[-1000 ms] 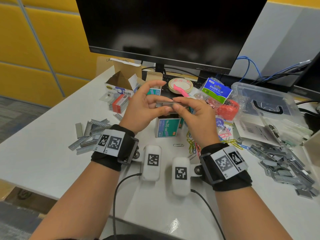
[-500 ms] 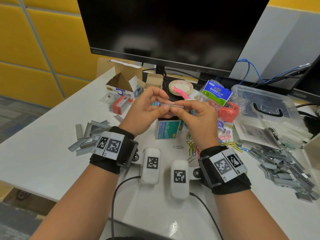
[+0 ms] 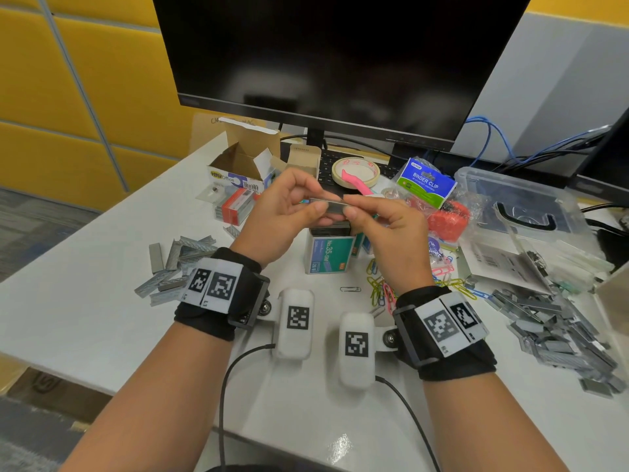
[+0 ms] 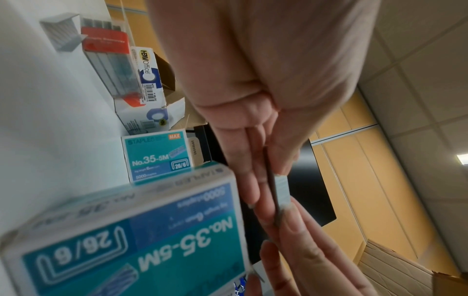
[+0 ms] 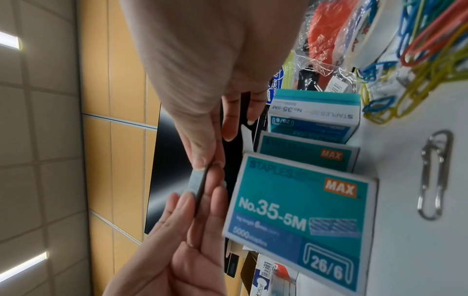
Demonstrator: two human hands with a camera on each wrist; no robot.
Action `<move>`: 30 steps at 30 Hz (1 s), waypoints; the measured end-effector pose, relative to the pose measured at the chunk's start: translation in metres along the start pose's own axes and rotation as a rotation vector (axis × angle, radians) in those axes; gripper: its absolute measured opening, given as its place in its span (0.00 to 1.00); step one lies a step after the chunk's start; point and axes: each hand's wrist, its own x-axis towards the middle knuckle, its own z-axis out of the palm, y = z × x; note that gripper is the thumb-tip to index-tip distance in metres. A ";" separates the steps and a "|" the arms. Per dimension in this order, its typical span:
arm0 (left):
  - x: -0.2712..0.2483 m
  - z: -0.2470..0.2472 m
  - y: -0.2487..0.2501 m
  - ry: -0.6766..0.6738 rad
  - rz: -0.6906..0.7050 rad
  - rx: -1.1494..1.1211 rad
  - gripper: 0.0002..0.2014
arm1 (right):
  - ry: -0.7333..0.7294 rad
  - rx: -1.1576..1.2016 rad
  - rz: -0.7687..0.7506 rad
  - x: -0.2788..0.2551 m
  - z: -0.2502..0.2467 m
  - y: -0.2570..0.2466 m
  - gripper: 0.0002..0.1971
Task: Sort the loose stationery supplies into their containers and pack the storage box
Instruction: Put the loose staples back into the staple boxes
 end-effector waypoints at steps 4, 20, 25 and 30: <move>0.000 0.000 0.000 0.007 -0.010 -0.015 0.10 | 0.018 0.003 -0.008 0.000 0.000 -0.002 0.10; 0.004 -0.021 -0.008 0.241 -0.092 0.398 0.08 | -0.063 -0.273 -0.034 0.002 -0.012 -0.006 0.08; 0.004 -0.018 -0.008 0.204 -0.189 0.383 0.08 | -0.126 -0.393 -0.063 0.002 -0.013 -0.009 0.09; 0.001 -0.014 -0.006 0.107 -0.282 0.376 0.09 | -0.160 -0.406 -0.024 0.001 -0.011 -0.010 0.10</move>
